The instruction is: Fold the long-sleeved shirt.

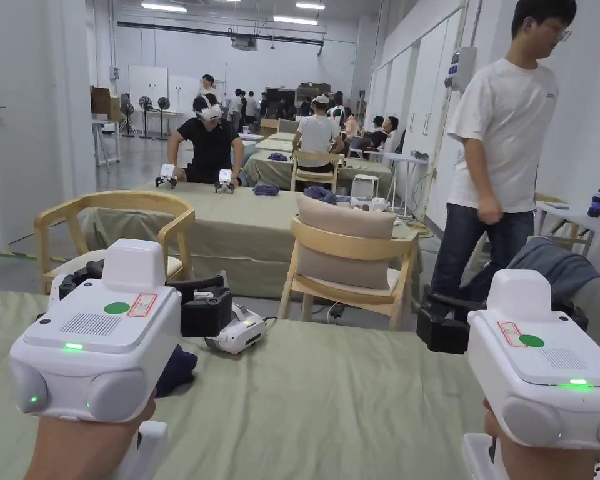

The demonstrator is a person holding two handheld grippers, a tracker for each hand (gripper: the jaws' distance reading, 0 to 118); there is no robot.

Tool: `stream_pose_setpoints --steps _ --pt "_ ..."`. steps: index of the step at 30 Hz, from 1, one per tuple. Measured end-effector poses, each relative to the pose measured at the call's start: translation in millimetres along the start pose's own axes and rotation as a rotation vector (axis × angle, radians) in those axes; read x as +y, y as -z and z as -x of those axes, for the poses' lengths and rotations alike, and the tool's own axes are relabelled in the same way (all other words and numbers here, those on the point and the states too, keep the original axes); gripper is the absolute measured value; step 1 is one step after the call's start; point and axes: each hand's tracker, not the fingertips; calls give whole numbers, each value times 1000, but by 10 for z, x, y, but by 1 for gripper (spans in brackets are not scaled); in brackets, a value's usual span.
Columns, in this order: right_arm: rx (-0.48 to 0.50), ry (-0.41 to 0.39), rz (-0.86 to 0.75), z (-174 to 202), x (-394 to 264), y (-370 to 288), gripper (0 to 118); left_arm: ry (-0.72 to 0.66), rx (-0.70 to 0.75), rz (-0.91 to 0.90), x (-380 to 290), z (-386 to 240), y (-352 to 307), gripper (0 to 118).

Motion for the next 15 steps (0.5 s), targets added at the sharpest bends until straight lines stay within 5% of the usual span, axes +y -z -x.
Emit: stream_pose_setpoints --steps 15 --pt "-7 -8 -2 29 -12 6 118 -13 -9 0 6 -1 12 110"
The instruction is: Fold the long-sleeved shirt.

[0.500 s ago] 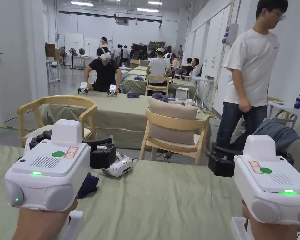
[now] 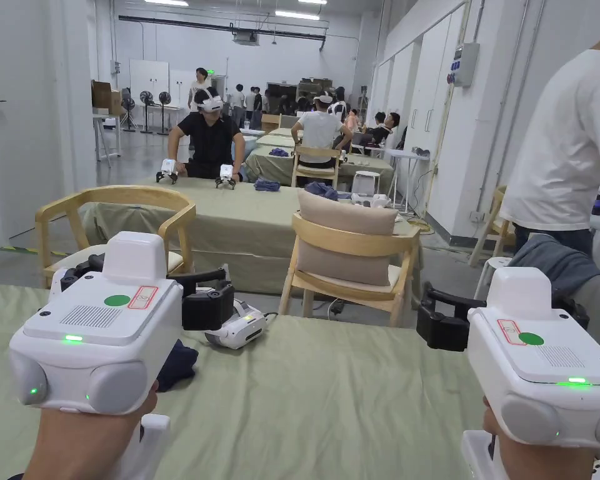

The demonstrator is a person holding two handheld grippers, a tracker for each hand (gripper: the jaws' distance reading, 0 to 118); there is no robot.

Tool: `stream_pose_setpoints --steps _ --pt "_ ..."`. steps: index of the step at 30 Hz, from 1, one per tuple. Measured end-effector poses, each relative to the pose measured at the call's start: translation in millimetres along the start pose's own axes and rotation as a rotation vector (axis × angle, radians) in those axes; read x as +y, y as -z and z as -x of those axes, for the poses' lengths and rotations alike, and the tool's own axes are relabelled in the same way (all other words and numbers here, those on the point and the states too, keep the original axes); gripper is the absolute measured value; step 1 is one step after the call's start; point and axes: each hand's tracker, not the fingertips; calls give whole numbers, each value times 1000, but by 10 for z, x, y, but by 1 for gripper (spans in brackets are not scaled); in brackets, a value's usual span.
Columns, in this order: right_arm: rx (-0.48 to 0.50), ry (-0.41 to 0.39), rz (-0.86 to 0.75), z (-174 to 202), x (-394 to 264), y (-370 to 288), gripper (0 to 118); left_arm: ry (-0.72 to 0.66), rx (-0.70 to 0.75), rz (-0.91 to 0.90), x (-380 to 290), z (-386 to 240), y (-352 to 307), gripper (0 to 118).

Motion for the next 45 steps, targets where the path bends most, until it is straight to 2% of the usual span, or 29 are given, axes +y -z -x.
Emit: stream_pose_setpoints --steps 6,9,27,31,45 --pt "1 3 4 8 -22 0 118 -16 -11 15 -8 18 10 110" --pt "-8 -24 -5 16 -30 -12 118 -5 -4 10 -7 17 5 110" --pt "2 2 -10 -6 24 -53 118 12 22 -13 15 4 -22 110" --pt "-4 -22 -17 0 24 -47 118 8 14 -11 12 15 -25 110" --pt "-1 -14 -9 -4 -1 -64 118 14 13 -16 8 18 -42 110"
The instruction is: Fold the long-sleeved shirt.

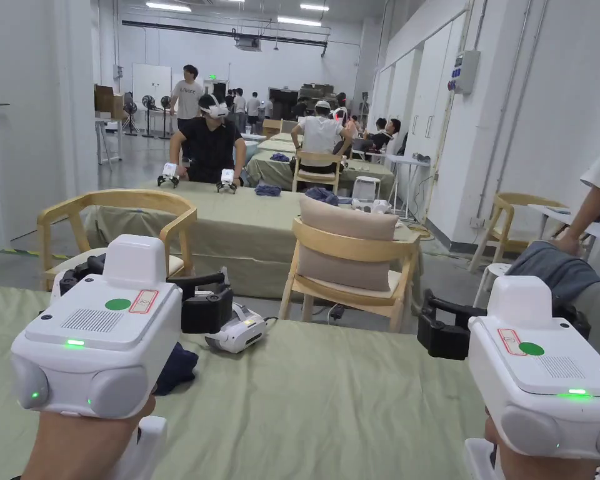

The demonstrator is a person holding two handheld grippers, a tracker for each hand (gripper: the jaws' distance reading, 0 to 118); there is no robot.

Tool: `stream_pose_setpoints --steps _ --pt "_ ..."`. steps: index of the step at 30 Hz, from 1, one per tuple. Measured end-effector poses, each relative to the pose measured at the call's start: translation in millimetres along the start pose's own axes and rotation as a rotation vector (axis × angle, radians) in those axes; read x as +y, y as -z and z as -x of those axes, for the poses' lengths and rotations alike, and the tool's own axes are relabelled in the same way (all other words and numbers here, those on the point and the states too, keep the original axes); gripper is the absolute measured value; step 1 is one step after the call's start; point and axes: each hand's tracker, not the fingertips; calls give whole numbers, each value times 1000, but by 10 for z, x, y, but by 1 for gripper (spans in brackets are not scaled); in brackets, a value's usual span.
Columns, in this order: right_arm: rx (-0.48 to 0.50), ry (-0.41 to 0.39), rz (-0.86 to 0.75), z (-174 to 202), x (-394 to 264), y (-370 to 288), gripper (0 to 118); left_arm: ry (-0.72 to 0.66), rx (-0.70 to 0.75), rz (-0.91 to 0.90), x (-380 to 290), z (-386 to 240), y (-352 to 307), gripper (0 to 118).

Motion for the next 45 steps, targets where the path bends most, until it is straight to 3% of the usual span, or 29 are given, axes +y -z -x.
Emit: stream_pose_setpoints --steps 45 --pt "-17 -1 -3 1 1 -76 118 -3 -3 -13 -22 -21 -38 110"
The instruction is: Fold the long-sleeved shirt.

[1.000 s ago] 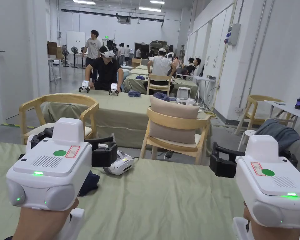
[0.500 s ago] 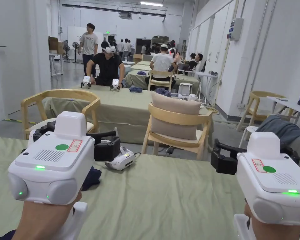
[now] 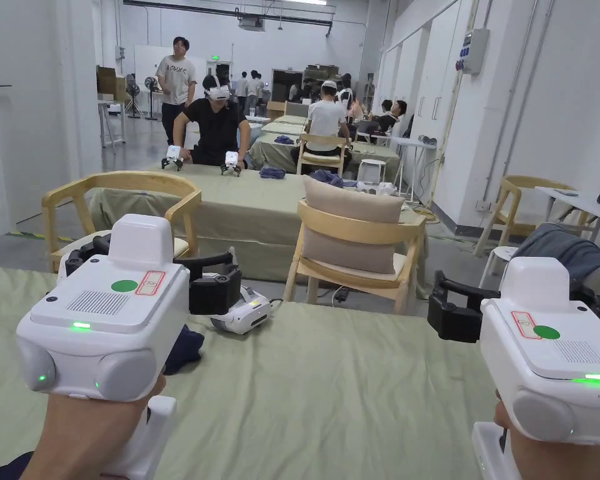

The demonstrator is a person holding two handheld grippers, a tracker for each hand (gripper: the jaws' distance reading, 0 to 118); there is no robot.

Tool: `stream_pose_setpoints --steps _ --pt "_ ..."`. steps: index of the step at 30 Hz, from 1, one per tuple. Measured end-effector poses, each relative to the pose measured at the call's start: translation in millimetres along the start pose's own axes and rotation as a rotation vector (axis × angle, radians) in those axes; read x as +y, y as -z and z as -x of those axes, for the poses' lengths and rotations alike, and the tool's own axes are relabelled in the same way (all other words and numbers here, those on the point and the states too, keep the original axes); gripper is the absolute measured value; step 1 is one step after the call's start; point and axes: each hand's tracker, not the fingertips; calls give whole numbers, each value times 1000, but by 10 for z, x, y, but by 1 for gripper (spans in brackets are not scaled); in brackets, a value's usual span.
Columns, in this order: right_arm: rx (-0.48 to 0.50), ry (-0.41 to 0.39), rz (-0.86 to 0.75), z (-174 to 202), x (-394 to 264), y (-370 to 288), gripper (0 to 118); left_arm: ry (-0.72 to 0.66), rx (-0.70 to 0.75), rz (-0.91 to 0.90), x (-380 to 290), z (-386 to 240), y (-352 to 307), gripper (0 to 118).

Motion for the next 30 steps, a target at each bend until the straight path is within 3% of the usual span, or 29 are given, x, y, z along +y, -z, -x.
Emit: stream_pose_setpoints --steps 30 --pt "-4 -15 -5 65 -52 -28 118 7 6 -5 -35 -26 -9 110"
